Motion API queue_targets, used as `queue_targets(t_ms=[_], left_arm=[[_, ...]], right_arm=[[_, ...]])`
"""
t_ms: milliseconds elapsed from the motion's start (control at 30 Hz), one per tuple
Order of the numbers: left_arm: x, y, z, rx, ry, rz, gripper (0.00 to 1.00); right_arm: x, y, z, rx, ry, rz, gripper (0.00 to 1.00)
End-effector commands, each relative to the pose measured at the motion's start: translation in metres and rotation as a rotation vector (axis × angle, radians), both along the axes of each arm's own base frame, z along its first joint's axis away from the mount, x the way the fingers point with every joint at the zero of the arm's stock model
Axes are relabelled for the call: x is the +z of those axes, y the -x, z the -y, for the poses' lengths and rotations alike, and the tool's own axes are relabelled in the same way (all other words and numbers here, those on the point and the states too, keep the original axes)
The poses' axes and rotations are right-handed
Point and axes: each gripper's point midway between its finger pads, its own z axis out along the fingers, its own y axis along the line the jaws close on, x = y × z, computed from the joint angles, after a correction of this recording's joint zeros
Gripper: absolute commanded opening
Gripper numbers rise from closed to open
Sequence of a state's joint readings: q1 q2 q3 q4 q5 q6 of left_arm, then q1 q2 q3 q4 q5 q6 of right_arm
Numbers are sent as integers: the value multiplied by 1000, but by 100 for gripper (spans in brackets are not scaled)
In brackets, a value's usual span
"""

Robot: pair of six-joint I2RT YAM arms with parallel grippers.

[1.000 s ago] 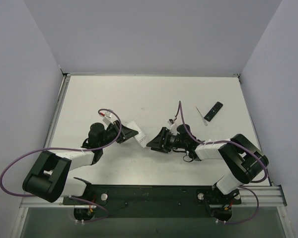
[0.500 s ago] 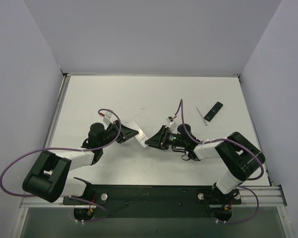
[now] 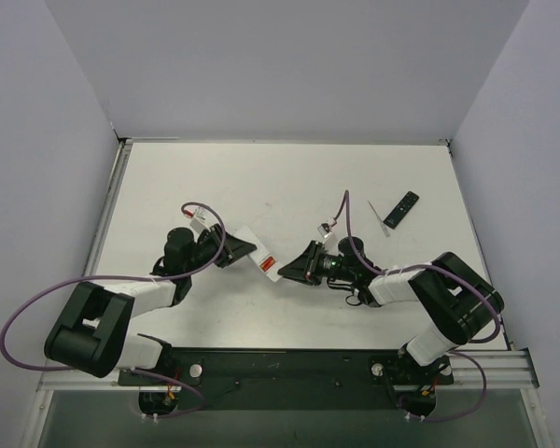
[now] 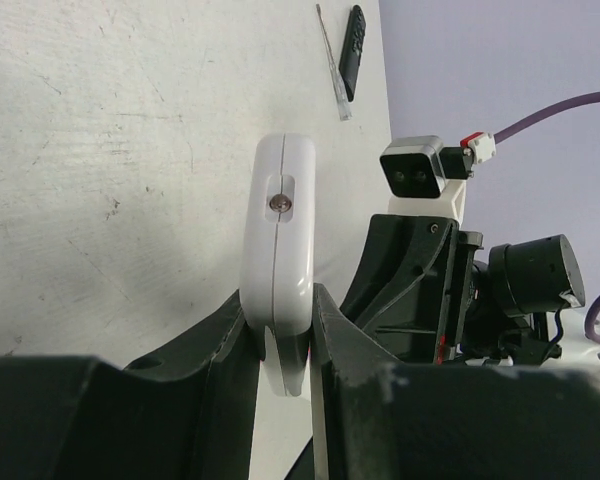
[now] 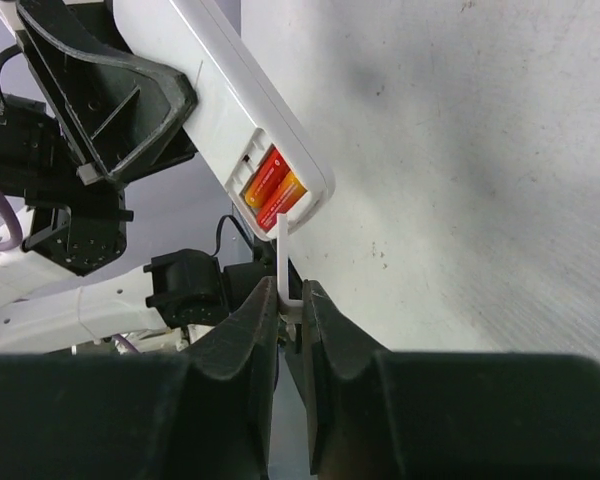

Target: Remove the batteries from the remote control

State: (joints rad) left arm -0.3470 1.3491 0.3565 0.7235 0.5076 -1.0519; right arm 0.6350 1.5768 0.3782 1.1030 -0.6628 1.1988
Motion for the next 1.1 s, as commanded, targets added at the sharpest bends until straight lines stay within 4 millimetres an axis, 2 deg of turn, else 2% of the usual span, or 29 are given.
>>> queue_targets(t_ms=[0,133,167,267,333,433,467,500,533,567,600,633,667,700,733,767,800,833,867,900,933,967,1000,1067], left_arm=[[31,-13,7,-27,39,94,0],[21,-11,3,-24,-9,84,0],[21,-11,1,-17,-23,90,0],[10,-9,-6,3,-88,65,0],[10,-8,-8,7,-105,73,0],[5,-2,-7,-8,-114,64,0],[2,0,-7,-15,-121,51,0],[0,1,-6,-25,-130,49,0],[-2,3,-6,-31,-137,44,0],[-9,7,-6,-41,-155,12,0],[-7,5,-4,-52,-173,22,0],[-10,5,-4,-63,-193,11,0],[-24,10,-5,-78,-234,-51,0],[-29,10,-6,-91,-268,-58,0],[-30,7,-5,-95,-283,-67,0],[-41,11,-6,-105,-305,-112,0],[-45,12,-5,-118,-313,-119,0],[-47,12,-4,-126,-314,-131,0],[-54,13,-2,-144,-316,-157,0],[-58,15,0,-157,-321,-168,0],[-67,16,1,-168,-331,-201,0],[-71,16,1,-173,-342,-222,0],[-76,17,1,-178,-353,-238,0],[-88,21,2,-189,-357,-288,2]], right_arm=[[10,0,4,9,-18,69,6],[2,-3,12,-20,26,53,7],[-11,-3,18,-37,88,27,7],[-31,-2,30,-67,210,-12,7],[-37,-5,37,-76,276,3,8],[-60,3,60,-103,442,-63,18],[-55,0,62,-113,454,-48,22],[-58,-3,68,-133,493,-34,29],[-64,3,77,-135,544,-66,32],[-57,-2,80,-156,561,-42,36],[-58,-6,89,-190,612,-30,40],[-62,-1,101,-188,681,-36,42],[-51,-7,105,-210,694,-4,43],[-48,-9,111,-230,723,9,43],[-50,-10,126,-255,798,24,44],[-44,-11,135,-276,822,37,44],[-33,-19,139,-303,842,64,45],[-32,-21,157,-341,923,63,45],[-25,-29,171,-377,971,81,45],[-9,-41,178,-421,990,100,46],[-5,-42,192,-444,1039,80,46],[1,-53,216,-524,1088,67,46],[12,-61,224,-565,1094,65,47],[19,-74,248,-642,1132,47,48]])
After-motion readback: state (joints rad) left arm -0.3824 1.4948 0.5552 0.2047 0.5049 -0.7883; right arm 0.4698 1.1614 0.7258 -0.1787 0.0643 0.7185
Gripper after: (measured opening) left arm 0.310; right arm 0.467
